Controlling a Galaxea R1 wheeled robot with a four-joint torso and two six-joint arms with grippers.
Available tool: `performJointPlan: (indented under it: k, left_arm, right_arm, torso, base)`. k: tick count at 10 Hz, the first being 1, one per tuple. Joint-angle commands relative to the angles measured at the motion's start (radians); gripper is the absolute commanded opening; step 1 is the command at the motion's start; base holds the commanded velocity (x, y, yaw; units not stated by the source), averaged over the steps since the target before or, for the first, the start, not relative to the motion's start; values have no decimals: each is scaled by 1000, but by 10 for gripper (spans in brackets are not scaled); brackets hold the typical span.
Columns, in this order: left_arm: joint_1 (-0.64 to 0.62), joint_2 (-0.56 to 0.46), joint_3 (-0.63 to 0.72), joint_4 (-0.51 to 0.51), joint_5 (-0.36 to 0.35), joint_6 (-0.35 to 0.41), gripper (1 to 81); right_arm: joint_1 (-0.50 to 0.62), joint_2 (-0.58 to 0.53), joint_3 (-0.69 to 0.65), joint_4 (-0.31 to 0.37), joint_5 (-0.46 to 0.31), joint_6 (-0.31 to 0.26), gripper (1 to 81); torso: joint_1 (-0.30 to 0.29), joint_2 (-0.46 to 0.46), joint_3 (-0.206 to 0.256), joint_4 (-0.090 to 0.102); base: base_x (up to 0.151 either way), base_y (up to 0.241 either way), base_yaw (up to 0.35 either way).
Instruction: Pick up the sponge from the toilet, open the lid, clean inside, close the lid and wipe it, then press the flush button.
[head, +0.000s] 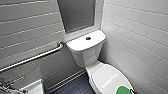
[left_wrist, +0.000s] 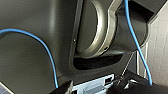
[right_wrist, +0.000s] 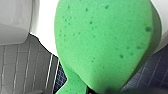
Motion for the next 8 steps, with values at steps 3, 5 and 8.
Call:
performJointPlan:
  k: [3,5,8]
  left_arm:
    - [34,-11,16,5,72,5,811]
    - [35,-13,16,-1,74,3,811]
    - [38,-16,18,-4,72,2,811]
  right_arm:
    - [355,228,-105,235,53,-124,10]
    - [372,331,-291,232,1,-127,10]
    - [413,392,-514,249,-227,-132,10]
  torso:
    - [0,0,0,0]
    - [0,0,0,0]
    - [0,0,-1,0]
  base:
    - [0,0,0]
    - [0,0,0]
    - [0,0,0]
